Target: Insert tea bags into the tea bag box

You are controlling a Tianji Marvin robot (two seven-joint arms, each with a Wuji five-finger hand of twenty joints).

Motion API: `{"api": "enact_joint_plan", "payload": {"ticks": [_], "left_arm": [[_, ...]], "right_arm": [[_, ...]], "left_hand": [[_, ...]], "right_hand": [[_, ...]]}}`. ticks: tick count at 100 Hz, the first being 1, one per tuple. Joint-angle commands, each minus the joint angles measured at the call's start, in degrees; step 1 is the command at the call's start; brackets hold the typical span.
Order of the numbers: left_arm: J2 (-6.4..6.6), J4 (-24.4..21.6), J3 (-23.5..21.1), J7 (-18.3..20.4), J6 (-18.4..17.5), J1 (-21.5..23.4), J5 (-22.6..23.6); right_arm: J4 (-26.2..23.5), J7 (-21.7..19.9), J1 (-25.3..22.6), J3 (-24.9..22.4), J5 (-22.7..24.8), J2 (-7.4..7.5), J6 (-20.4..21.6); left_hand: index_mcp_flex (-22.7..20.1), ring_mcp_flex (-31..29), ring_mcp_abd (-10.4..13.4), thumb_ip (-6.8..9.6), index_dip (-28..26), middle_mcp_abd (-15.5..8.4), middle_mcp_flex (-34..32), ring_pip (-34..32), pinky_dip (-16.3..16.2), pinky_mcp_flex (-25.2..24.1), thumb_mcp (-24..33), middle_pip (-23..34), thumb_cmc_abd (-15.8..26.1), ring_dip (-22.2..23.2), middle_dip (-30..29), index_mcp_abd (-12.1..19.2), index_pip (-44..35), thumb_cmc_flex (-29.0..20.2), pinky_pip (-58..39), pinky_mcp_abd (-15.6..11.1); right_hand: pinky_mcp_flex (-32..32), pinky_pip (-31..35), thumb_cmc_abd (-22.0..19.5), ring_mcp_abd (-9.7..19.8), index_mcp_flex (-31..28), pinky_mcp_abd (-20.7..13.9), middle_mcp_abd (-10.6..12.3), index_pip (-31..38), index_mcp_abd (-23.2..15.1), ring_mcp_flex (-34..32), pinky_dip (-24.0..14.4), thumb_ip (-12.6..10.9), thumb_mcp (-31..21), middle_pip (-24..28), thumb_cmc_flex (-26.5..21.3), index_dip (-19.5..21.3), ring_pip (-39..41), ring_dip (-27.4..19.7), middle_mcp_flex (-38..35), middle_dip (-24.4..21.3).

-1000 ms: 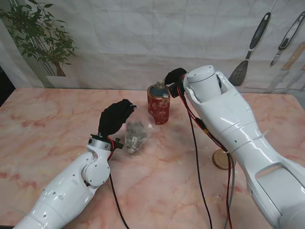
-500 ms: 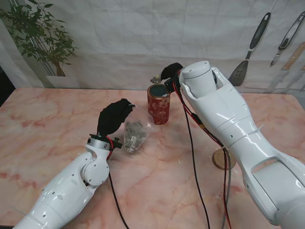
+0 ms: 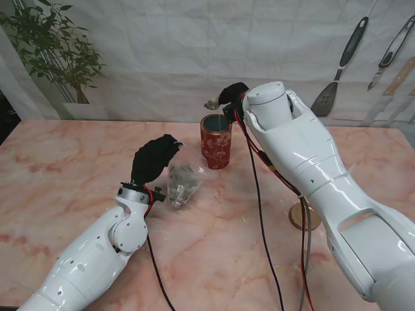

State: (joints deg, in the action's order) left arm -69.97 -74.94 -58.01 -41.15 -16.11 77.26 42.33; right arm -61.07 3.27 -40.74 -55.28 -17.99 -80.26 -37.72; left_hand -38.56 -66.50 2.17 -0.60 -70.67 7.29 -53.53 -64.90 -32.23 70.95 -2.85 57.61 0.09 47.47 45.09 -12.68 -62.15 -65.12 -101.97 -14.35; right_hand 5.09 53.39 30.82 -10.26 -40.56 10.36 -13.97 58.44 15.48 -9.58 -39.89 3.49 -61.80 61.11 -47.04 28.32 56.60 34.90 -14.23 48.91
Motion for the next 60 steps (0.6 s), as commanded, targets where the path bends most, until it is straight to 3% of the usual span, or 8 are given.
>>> {"api": "enact_joint_plan", "payload": {"ticks": [1, 37, 51, 60], "left_arm": [[-0.07, -0.2, -0.1, 0.8, -0.2, -0.1, -0.2], [-0.16, 0.1, 0.4, 0.7, -0.3, -0.4, -0.3], [-0.20, 0.2, 0.4, 0.7, -0.3, -0.5, -0.4], [-0.21, 0.2, 0.5, 0.6, -0.3, -0.5, -0.4]], "right_arm": [[0.2, -1.3, -0.6, -0.3, 0.6, 0.34, -0.6], [0.0, -4.2, -1.0, -0.8, 3.3, 1.71, -4.6], [-0.5, -5.6, -0.9, -0.4, 4.7, 2.36, -5.9], [-0.6, -7.7, -0.5, 0.3, 5.7, 3.13, -6.1]], "left_hand": [[-5.3, -6.2, -9.7, 2.42, -1.2, -8.9, -6.8, -17.4, 0.5, -7.2, 3.6, 11.0, 2.5, 0.0, 1.1, -8.4, -7.7, -3.3, -15.6, -4.9], [-5.3, -6.3, -9.6, 2.41, -1.2, -8.9, -6.8, -17.5, 0.5, -7.2, 3.6, 11.0, 2.5, 0.1, 1.2, -8.4, -7.8, -3.3, -15.5, -5.0], [-5.3, -6.2, -9.7, 2.42, -1.2, -8.9, -6.8, -17.5, 0.5, -7.2, 3.6, 11.0, 2.5, 0.1, 1.2, -8.4, -7.8, -3.3, -15.5, -5.0], [-5.3, -6.2, -9.7, 2.42, -1.2, -8.9, -6.8, -17.5, 0.4, -7.2, 3.6, 11.0, 2.5, 0.1, 1.2, -8.4, -7.8, -3.4, -15.6, -5.0]], "right_hand": [[0.1, 1.3, 0.0, 0.5, -1.2, -1.0, 0.8, 2.7, -1.4, -0.5, 0.1, -0.2, 1.0, 1.6, -0.6, -0.2, 1.4, 0.6, -0.6, 0.6], [0.2, 0.9, 0.1, 0.9, 0.5, -1.5, 1.3, 2.4, -2.0, 0.5, 0.6, 0.7, 2.8, 1.3, -0.6, -3.4, 1.1, 0.5, 1.3, 0.6], [0.3, -0.2, 1.8, 1.3, 4.2, -1.9, 1.8, 2.2, -3.9, 1.7, 1.1, 1.1, 4.7, 0.9, -0.4, -4.2, 1.1, 0.5, 3.5, 0.4], [0.4, -1.0, 3.6, 1.5, 8.7, -1.9, 1.9, 1.4, -5.8, 2.4, 1.2, 1.8, 8.5, 0.8, 3.1, -4.0, 0.9, 0.5, 4.6, 0.4]]}}
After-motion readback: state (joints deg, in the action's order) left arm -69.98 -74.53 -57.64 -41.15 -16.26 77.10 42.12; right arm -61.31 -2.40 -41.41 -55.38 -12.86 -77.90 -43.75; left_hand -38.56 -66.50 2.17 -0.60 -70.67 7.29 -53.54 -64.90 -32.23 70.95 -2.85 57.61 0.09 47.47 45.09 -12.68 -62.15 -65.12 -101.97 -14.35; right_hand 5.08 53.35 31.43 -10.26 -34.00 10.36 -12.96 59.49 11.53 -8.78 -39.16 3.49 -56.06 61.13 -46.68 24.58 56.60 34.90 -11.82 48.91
